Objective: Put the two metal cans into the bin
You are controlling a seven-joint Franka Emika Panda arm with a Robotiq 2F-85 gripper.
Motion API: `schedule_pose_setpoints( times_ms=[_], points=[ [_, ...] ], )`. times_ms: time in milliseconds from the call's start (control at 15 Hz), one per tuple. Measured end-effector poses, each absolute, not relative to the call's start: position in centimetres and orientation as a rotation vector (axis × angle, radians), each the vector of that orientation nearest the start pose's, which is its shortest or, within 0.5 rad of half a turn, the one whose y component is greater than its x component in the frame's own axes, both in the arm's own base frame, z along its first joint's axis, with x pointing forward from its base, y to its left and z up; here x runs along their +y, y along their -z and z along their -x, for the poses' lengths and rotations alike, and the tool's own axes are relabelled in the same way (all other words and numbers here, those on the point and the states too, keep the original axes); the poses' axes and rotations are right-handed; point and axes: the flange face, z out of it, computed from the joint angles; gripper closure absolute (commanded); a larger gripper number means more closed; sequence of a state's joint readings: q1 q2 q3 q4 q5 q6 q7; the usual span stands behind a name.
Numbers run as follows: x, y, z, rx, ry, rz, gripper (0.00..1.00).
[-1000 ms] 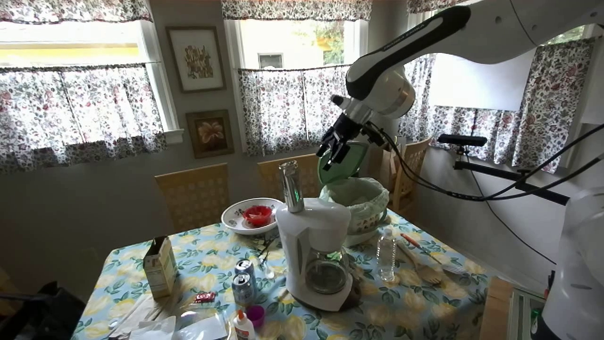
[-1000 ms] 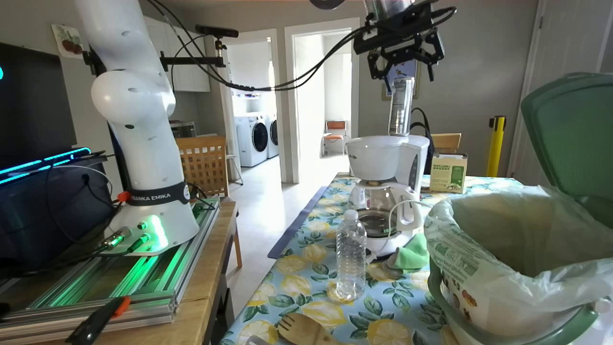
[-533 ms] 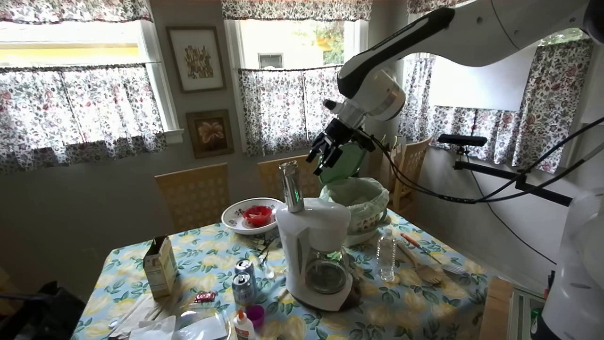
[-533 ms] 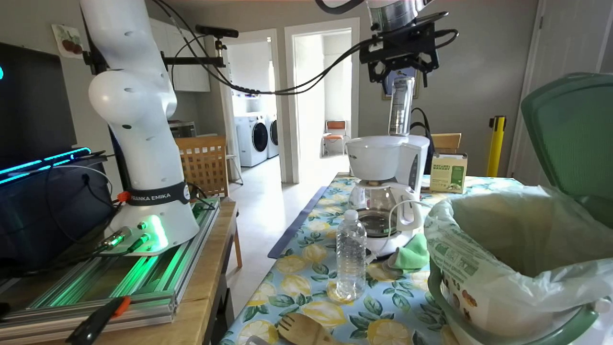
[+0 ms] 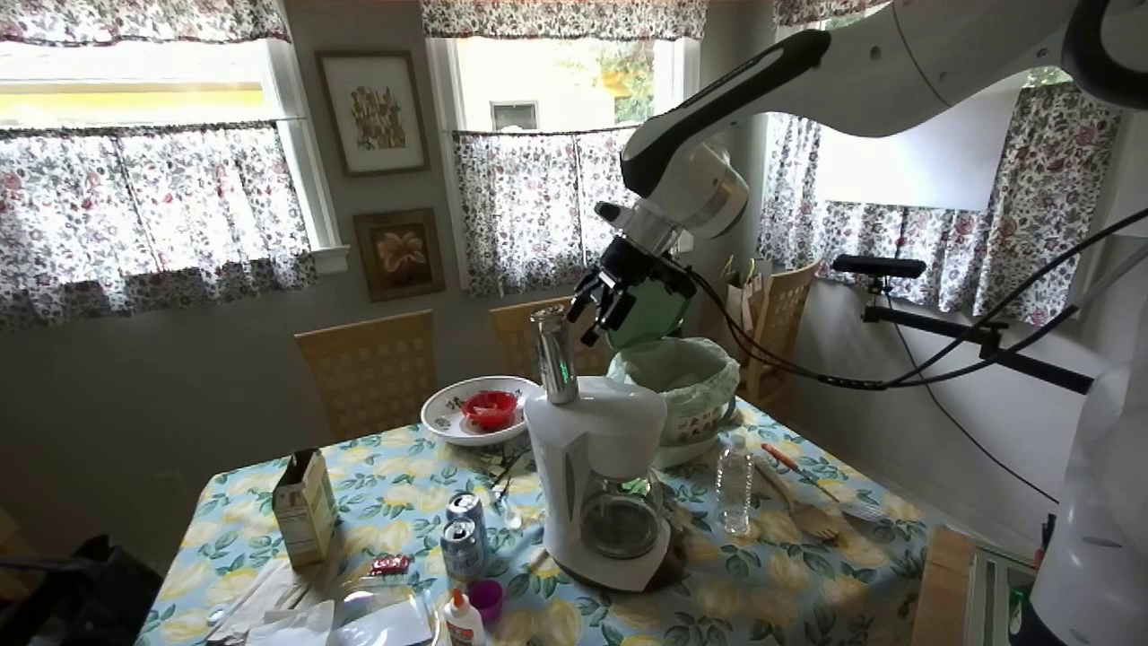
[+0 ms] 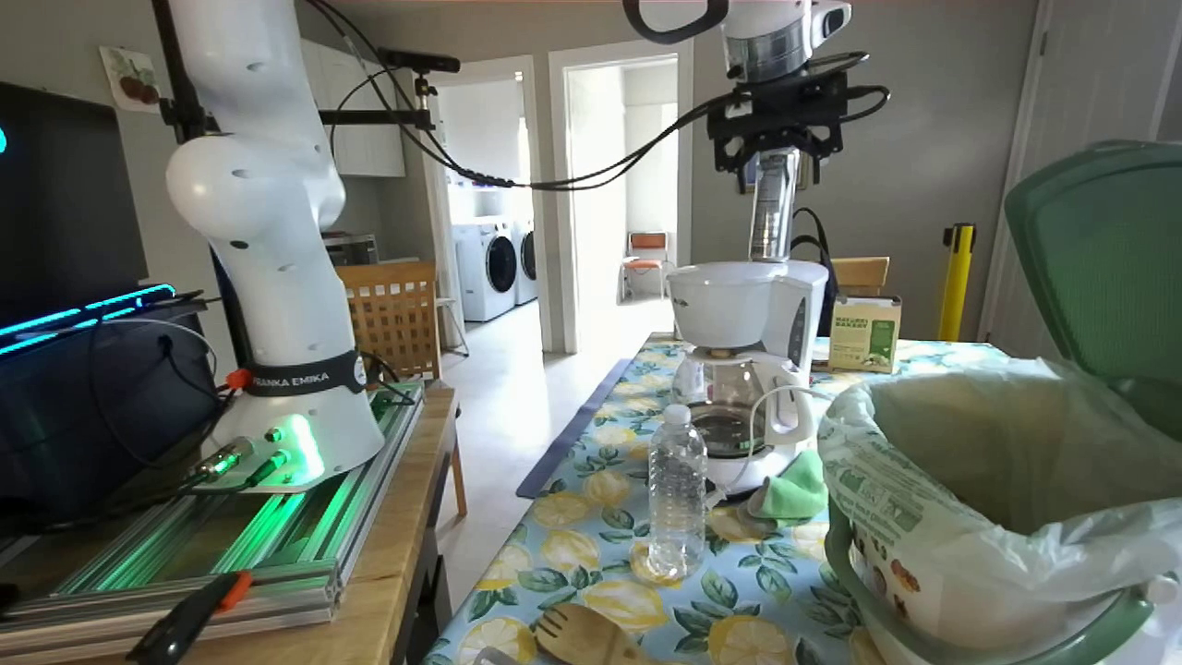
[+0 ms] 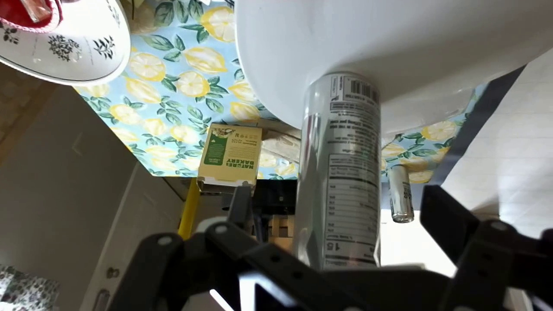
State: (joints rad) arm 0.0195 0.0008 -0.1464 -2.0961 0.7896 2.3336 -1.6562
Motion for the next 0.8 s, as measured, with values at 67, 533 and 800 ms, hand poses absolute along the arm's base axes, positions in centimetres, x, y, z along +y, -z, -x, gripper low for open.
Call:
schedule_pose_setpoints(
  times_ms=[67, 533, 800],
  points=[
    [-5.9, -44.8, -56.9, -1.384, 0.909, 2.410, 0.00],
    [-4.6, -44.1, -58.4, -1.429, 0.920, 2.364, 0.00],
    [-3.8, -43.9, -59.1, -1.463, 0.910, 2.332, 0.00]
  ],
)
